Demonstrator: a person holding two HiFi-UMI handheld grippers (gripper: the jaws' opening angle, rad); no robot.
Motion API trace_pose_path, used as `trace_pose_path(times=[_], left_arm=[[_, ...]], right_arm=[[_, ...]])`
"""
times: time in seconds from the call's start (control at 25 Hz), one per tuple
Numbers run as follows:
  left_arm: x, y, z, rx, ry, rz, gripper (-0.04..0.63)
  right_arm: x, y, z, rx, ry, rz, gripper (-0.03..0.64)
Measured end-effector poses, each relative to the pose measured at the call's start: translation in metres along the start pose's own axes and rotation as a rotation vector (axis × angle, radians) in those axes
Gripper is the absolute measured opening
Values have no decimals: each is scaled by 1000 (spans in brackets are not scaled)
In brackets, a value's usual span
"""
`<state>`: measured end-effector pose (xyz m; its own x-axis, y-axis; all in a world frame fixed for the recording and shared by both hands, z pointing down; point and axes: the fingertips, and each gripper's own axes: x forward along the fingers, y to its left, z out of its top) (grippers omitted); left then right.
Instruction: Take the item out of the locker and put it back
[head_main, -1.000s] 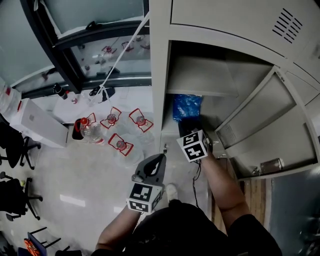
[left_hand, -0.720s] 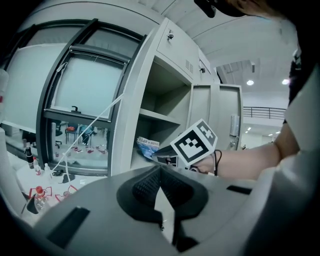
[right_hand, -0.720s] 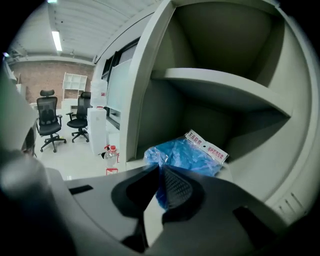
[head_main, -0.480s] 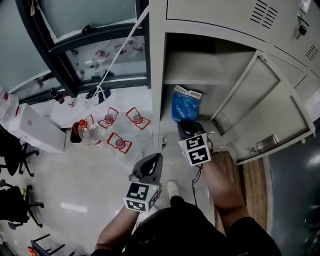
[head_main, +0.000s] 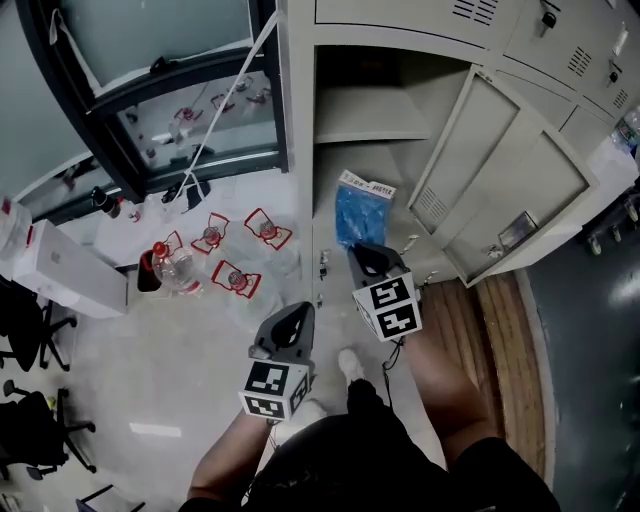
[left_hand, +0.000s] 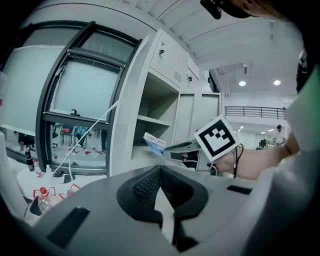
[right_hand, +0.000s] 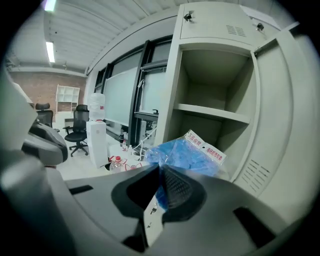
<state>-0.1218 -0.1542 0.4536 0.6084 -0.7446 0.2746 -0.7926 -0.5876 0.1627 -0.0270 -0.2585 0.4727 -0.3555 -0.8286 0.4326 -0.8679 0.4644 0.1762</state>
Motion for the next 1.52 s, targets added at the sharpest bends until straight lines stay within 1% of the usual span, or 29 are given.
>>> trace_pose_path(times=[0.28, 0.44, 0.72, 0.96, 1.2, 1.52], left_arm=[[-26, -10, -12, 16, 15, -20, 4], [-33, -20, -17, 12, 22, -27, 5], [-30, -51, -17, 6, 14, -27, 5], [-23, -88, -18, 6, 8, 8, 4], [-19, -128, -20, 0, -4, 63, 4], [-23, -181, -39, -21, 3, 114, 3]], right_arm=[[-47, 28, -10, 30, -19, -26, 21], [-72, 40, -13, 40, -35, -21, 21], [-115, 38, -18, 41, -72, 1, 21], [-151, 25, -29, 44, -92, 50, 21], [-183, 9, -49, 54, -107, 109, 21], [-223, 0, -80, 46, -115, 174, 21]])
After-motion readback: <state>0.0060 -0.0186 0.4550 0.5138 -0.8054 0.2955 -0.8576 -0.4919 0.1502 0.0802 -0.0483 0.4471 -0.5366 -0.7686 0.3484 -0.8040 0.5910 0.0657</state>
